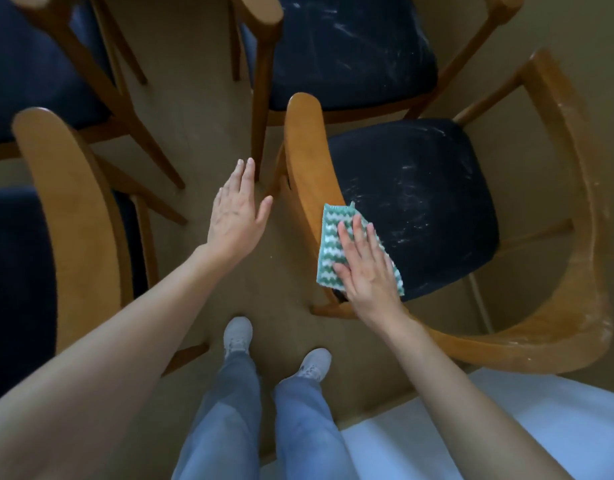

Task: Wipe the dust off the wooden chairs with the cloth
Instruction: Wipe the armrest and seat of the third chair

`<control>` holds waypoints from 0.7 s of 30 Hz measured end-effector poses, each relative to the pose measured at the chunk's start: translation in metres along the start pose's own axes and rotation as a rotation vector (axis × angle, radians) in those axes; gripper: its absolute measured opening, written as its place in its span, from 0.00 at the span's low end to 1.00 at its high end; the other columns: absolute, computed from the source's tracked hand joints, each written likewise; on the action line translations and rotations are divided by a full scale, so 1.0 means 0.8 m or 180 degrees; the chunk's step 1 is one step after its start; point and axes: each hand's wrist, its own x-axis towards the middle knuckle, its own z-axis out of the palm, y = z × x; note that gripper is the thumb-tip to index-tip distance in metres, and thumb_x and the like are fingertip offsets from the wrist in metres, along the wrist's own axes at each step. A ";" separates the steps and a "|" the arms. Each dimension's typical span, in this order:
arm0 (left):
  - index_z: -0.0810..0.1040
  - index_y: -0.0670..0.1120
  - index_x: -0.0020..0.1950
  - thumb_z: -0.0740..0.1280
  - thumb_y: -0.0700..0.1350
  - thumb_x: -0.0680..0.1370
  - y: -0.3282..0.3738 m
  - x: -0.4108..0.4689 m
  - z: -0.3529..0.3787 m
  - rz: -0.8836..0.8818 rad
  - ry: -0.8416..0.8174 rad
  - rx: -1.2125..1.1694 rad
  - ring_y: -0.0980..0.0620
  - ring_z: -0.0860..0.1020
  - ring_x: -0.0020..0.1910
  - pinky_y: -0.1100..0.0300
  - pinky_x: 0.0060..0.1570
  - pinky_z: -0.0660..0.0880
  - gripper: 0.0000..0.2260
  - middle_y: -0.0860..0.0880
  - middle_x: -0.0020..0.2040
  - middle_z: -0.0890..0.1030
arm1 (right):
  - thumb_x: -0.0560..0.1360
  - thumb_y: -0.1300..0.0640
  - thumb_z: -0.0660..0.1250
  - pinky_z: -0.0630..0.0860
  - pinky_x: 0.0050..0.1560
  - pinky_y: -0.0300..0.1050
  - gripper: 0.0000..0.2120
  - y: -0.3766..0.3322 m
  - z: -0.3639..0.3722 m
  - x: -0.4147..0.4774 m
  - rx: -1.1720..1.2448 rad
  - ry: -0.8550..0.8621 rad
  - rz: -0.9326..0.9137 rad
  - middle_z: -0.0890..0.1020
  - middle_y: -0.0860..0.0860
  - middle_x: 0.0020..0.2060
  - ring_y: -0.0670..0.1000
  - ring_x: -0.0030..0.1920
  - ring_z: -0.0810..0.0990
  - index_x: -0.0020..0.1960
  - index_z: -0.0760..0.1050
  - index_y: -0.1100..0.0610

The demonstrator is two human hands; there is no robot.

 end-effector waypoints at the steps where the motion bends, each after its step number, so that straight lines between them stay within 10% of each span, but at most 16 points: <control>1: 0.47 0.47 0.78 0.54 0.51 0.82 -0.007 -0.006 0.000 -0.0023 0.0000 -0.0060 0.49 0.51 0.76 0.53 0.74 0.50 0.27 0.46 0.78 0.51 | 0.77 0.38 0.38 0.46 0.73 0.51 0.29 -0.004 0.000 0.009 -0.0056 0.0021 -0.0053 0.37 0.40 0.73 0.45 0.74 0.35 0.74 0.36 0.46; 13: 0.48 0.48 0.78 0.54 0.51 0.82 -0.015 -0.049 0.031 0.0159 -0.0304 -0.0431 0.50 0.52 0.76 0.55 0.73 0.50 0.26 0.47 0.77 0.53 | 0.78 0.43 0.52 0.55 0.73 0.54 0.30 0.116 -0.003 -0.152 -0.0548 -0.0092 -0.0400 0.49 0.42 0.77 0.48 0.76 0.50 0.77 0.47 0.44; 18: 0.48 0.48 0.78 0.54 0.50 0.82 -0.010 -0.071 0.041 0.0214 -0.0451 -0.0489 0.50 0.52 0.76 0.54 0.74 0.51 0.26 0.47 0.77 0.53 | 0.71 0.60 0.72 0.61 0.71 0.55 0.45 0.123 -0.002 -0.139 -0.0644 0.0055 -0.0692 0.49 0.41 0.77 0.47 0.76 0.50 0.77 0.48 0.44; 21: 0.48 0.48 0.78 0.54 0.51 0.82 -0.014 -0.080 0.036 0.0258 -0.0443 -0.0455 0.50 0.52 0.76 0.55 0.74 0.50 0.27 0.48 0.78 0.53 | 0.76 0.52 0.63 0.57 0.70 0.58 0.36 0.089 0.004 -0.095 -0.0683 0.0112 -0.1073 0.47 0.42 0.77 0.49 0.77 0.48 0.77 0.46 0.43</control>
